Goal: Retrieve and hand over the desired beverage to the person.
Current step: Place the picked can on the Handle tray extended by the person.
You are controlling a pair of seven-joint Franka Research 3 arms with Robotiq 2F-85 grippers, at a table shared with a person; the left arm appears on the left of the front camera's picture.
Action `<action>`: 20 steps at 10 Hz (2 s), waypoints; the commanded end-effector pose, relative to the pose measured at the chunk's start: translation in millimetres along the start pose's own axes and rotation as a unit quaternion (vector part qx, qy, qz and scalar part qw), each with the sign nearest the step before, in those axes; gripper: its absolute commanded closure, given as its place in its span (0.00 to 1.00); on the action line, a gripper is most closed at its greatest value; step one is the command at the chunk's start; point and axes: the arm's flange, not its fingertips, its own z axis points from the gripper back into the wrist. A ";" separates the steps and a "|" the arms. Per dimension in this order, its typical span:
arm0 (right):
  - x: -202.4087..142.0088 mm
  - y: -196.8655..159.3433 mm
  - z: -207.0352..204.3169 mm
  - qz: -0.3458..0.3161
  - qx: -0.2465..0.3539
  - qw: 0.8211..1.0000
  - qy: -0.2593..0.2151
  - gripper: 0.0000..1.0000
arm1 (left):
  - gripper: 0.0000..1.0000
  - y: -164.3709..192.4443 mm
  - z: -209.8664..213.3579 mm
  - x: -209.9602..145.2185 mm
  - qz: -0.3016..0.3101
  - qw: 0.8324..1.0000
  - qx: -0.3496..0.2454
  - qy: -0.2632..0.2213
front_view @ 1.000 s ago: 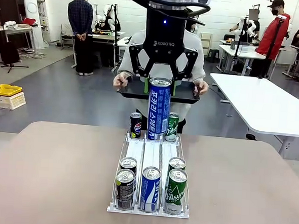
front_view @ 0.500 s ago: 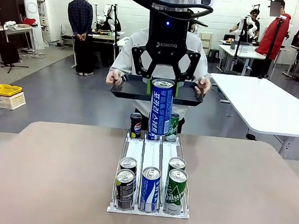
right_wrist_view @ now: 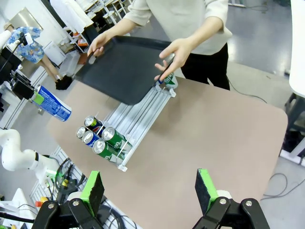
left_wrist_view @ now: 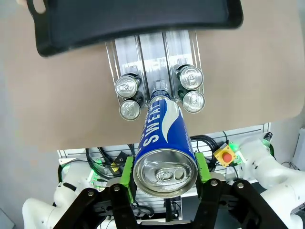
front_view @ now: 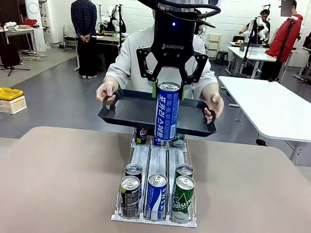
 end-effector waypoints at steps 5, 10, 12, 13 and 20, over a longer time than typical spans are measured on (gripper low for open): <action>2.6 -0.1 -0.6 0.006 0.019 1.000 -0.012 0.00 | 1.00 3.5 2.5 -5.8 0.002 1.000 0.002 -0.003; 2.6 -0.1 -0.6 0.006 0.019 1.000 -0.012 0.00 | 1.00 3.5 2.5 -5.8 0.002 1.000 0.002 -0.003; 2.6 -0.1 -0.6 0.006 0.019 1.000 -0.012 0.00 | 1.00 3.5 2.5 -5.8 0.002 1.000 0.002 -0.003; 2.6 -0.1 -0.6 0.006 0.019 1.000 -0.012 0.00 | 1.00 3.5 2.5 -5.8 0.002 1.000 0.002 -0.003; 2.6 -0.1 -0.6 0.006 0.019 1.000 -0.012 0.00 | 0.42 38.4 35.8 125.5 0.030 0.996 0.043 -0.077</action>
